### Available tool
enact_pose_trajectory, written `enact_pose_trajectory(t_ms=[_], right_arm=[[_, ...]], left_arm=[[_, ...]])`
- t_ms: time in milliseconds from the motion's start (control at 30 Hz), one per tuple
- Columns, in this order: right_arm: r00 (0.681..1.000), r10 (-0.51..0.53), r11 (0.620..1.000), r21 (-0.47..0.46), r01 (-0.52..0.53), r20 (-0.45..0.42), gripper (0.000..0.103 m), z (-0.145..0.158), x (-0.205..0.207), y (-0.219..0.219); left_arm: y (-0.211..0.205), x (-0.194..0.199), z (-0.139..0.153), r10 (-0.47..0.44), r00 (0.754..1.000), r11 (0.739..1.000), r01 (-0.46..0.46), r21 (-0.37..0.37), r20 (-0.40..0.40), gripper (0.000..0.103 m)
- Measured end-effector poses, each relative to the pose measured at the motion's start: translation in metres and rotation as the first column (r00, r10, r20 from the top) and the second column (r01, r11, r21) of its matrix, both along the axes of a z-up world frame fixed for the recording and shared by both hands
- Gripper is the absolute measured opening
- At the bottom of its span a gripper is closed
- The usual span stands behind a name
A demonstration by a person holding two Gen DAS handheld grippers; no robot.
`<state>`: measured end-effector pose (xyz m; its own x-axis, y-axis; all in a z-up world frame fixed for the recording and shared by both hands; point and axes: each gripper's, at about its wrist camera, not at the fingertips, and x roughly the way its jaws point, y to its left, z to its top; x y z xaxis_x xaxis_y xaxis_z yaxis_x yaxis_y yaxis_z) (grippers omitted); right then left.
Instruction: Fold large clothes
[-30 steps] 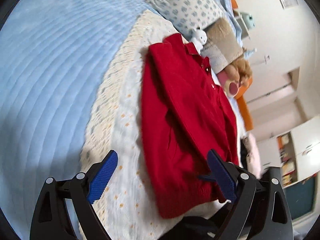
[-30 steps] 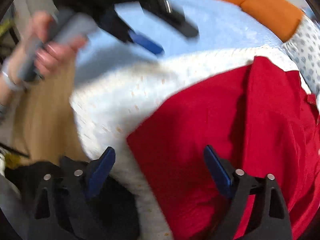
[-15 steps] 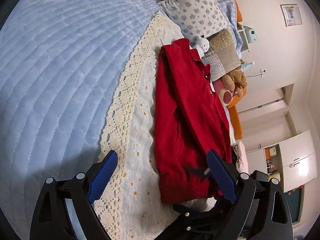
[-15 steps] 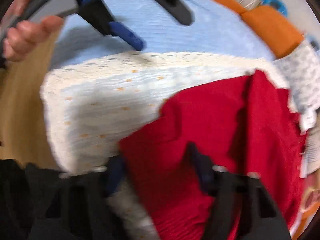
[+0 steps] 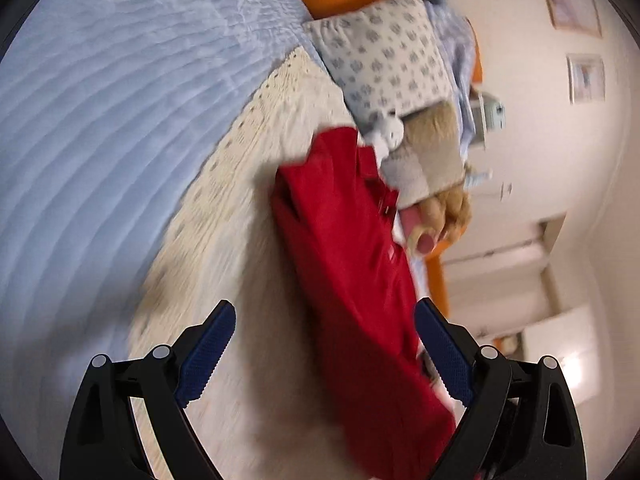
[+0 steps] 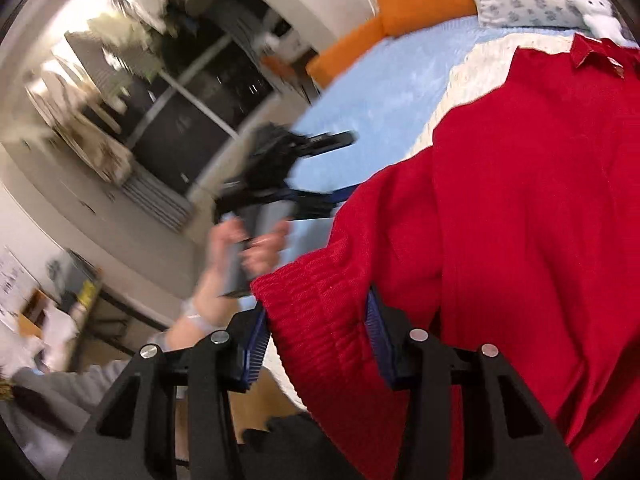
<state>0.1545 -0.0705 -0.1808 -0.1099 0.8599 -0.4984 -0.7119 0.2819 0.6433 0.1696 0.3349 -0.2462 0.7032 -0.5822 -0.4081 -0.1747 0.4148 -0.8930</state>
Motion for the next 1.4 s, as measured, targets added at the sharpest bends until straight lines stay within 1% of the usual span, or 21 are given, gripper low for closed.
enact_pose_trajectory(t_ms=[67,200,300,333,400,467,500,600,700,733,800,833,900,967,1033,1100,1133,1267,1333,1367,1400], right_arm=[[1.000,-0.002,0.998,0.057,0.003,-0.016,0.044,0.004,0.002,-0.012],[1.000,0.003,0.993,0.121,0.000,-0.026,0.044,0.006,0.006,-0.024],[0.999,0.013,0.989,0.148,-0.007,-0.040,0.044,0.004,0.009,-0.029],[0.999,0.017,0.988,0.153,-0.010,-0.045,0.043,0.000,0.010,-0.030],[0.998,0.020,0.989,0.150,-0.011,-0.052,0.043,-0.004,0.010,-0.030],[0.998,0.026,0.988,0.150,-0.016,-0.066,0.041,-0.009,0.010,-0.032],[0.998,0.025,0.989,0.149,-0.015,-0.064,0.041,-0.010,0.008,-0.034],[0.999,0.019,0.988,0.151,-0.012,-0.047,0.040,-0.008,-0.001,-0.040],[0.998,-0.001,0.986,0.167,0.011,-0.057,0.038,-0.010,-0.008,-0.053],[0.997,-0.010,0.983,0.184,0.024,-0.076,0.033,-0.011,-0.010,-0.061],[0.995,-0.027,0.978,0.202,0.046,-0.099,0.031,-0.013,-0.013,-0.074],[0.994,-0.043,0.978,0.201,0.063,-0.099,0.030,-0.014,-0.016,-0.081],[0.990,-0.061,0.974,0.208,0.087,-0.129,0.030,-0.021,-0.020,-0.095],[0.986,-0.067,0.971,0.217,0.100,-0.154,0.030,-0.027,-0.026,-0.105],[0.984,-0.083,0.972,0.206,0.115,-0.155,0.030,-0.032,-0.031,-0.112],[0.981,-0.099,0.971,0.200,0.132,-0.166,0.030,-0.037,-0.032,-0.119],[0.979,-0.113,0.970,0.194,0.146,-0.171,0.030,-0.039,-0.031,-0.123],[0.973,-0.179,0.970,0.138,0.200,-0.149,0.030,-0.044,-0.032,-0.140],[0.972,-0.198,0.971,0.114,0.212,-0.126,0.032,-0.040,-0.034,-0.145],[0.975,-0.205,0.973,0.088,0.213,-0.087,0.032,-0.036,-0.036,-0.144],[0.975,-0.220,0.974,0.050,0.221,-0.025,0.034,-0.029,-0.040,-0.141]], left_arm=[[-0.002,0.029,0.000,0.004,1.000,1.000,-0.004,0.020,-0.023,0.092],[-0.018,0.076,-0.010,-0.010,0.996,0.997,0.017,0.073,-0.087,0.092],[-0.034,0.102,-0.022,-0.017,0.993,0.999,0.023,0.049,-0.119,0.091],[-0.038,0.107,-0.024,-0.018,0.992,0.998,0.024,0.051,-0.121,0.087],[-0.049,0.117,-0.024,-0.013,0.992,0.996,0.024,0.089,-0.128,0.061],[-0.059,0.125,-0.017,-0.008,0.992,0.990,0.025,0.136,-0.127,0.015],[-0.062,0.125,-0.013,-0.001,0.993,0.987,0.020,0.157,-0.121,0.011],[-0.074,0.128,0.010,0.008,0.998,0.983,0.005,0.186,-0.070,0.009],[-0.102,0.135,0.043,-0.030,0.999,0.971,0.036,0.236,-0.030,0.009],[-0.118,0.140,0.057,-0.065,0.998,0.960,0.067,0.272,-0.017,0.009],[-0.153,0.149,0.081,-0.137,0.991,0.924,0.131,0.358,-0.009,0.009],[-0.176,0.154,0.091,-0.180,0.983,0.898,0.171,0.406,-0.016,0.009],[-0.214,0.159,0.100,-0.253,0.967,0.852,0.243,0.463,-0.043,0.010],[-0.256,0.163,0.103,-0.326,0.941,0.774,0.322,0.545,-0.094,0.010],[-0.293,0.162,0.095,-0.373,0.914,0.686,0.388,0.615,-0.160,0.011],[-0.318,0.165,0.081,-0.378,0.898,0.618,0.425,0.661,-0.225,0.013],[-0.327,0.166,0.072,-0.375,0.893,0.597,0.437,0.673,-0.248,0.013],[-0.338,0.168,0.042,-0.350,0.895,0.581,0.440,0.685,-0.277,0.014],[-0.336,0.168,0.028,-0.341,0.899,0.601,0.432,0.672,-0.274,0.016],[-0.334,0.167,0.023,-0.334,0.905,0.609,0.421,0.672,-0.264,0.018],[-0.334,0.166,0.022,-0.333,0.912,0.629,0.404,0.664,-0.240,0.018]])
